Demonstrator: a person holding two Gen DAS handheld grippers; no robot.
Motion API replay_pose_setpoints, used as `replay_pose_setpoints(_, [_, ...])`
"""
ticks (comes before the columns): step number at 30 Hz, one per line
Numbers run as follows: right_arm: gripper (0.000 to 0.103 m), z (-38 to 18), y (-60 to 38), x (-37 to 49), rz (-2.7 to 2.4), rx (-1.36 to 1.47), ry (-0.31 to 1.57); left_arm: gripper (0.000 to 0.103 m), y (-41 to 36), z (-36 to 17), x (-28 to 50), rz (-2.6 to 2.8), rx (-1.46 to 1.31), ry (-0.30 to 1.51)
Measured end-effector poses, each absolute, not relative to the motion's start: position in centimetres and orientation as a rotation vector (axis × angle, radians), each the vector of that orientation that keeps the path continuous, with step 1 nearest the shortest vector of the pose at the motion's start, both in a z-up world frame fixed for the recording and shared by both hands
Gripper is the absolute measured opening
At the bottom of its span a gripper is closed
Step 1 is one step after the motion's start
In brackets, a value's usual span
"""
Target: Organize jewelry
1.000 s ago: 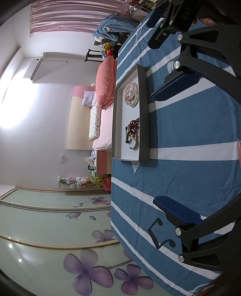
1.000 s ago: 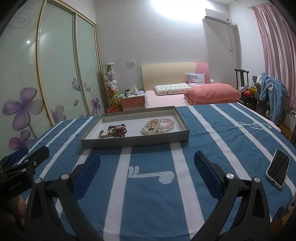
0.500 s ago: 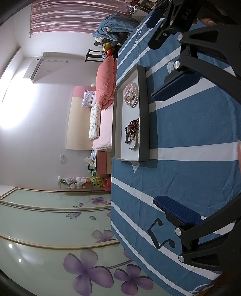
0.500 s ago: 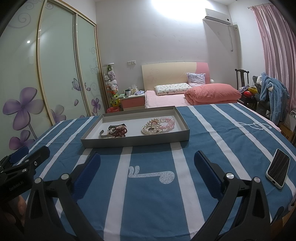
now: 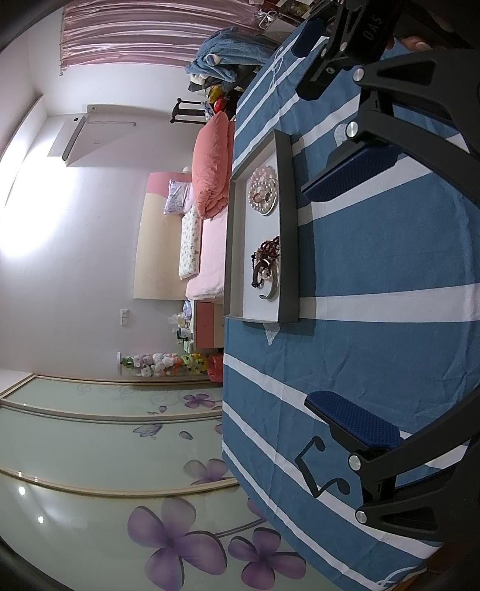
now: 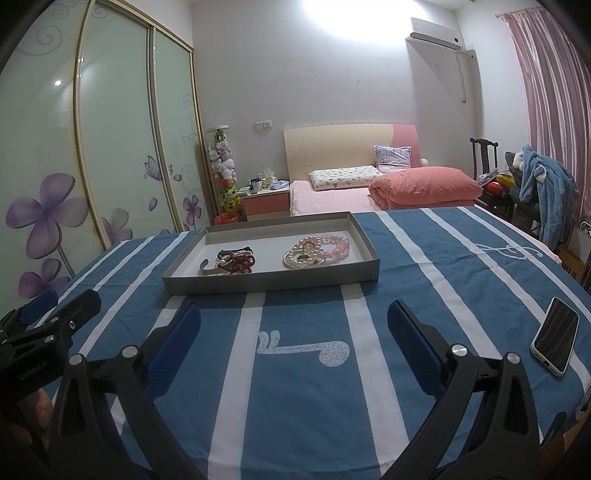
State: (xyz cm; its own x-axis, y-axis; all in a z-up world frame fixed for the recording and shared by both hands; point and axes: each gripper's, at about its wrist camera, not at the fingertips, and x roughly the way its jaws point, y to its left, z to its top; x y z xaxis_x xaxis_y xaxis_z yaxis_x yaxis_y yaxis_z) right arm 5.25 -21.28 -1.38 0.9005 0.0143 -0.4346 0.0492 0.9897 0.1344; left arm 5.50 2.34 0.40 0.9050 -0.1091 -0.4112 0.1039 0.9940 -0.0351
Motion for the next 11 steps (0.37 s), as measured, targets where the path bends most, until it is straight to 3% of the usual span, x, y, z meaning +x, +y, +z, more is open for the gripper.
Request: replay_pose_setpoints(11, [0.099,-1.20,-21.14,5.15,-0.017,0.142,0.447,0.101,1.80,0.60,5.11,-0.111,-0.004,0.417])
